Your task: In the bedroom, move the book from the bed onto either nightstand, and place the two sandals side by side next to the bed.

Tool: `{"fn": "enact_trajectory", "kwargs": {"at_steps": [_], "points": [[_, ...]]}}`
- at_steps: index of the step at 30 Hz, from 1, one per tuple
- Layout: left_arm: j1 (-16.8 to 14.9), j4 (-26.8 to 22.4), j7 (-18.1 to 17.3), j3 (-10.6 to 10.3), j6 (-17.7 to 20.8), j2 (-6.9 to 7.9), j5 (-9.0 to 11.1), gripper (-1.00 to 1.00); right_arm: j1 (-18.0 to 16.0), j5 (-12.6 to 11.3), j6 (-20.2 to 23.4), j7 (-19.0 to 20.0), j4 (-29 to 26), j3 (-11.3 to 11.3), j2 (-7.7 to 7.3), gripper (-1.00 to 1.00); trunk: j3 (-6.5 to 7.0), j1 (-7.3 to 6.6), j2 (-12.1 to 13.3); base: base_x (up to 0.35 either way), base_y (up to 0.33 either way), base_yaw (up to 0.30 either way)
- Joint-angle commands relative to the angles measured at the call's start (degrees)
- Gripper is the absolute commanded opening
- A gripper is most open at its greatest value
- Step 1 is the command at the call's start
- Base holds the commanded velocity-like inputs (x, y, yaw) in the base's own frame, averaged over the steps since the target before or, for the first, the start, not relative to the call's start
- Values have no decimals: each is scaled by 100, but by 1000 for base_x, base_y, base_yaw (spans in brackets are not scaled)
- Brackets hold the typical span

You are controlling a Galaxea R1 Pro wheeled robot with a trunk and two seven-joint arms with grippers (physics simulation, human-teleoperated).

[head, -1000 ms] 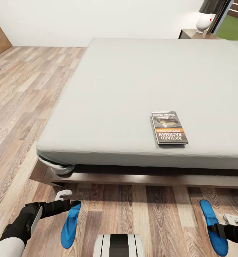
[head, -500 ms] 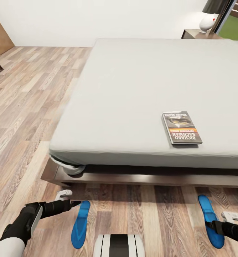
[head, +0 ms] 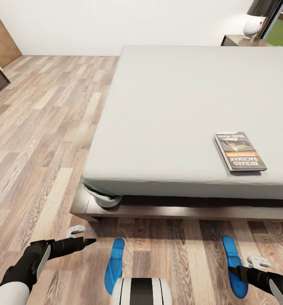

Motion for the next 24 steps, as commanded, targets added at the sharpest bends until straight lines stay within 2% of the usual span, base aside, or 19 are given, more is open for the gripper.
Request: {"fn": "enact_trajectory", "kwargs": {"at_steps": [1,24], "points": [[-4,-1,-51,28,23,-6,-59,100,0,-37,50,15,-11,-20,1,-100,-4,-1,-2,0,281,0],[-4,1,-51,36,22,-5,-59,100,0,-38,50,15,-11,-25,1,-100,-4,-1,-2,0,281,0]]}}
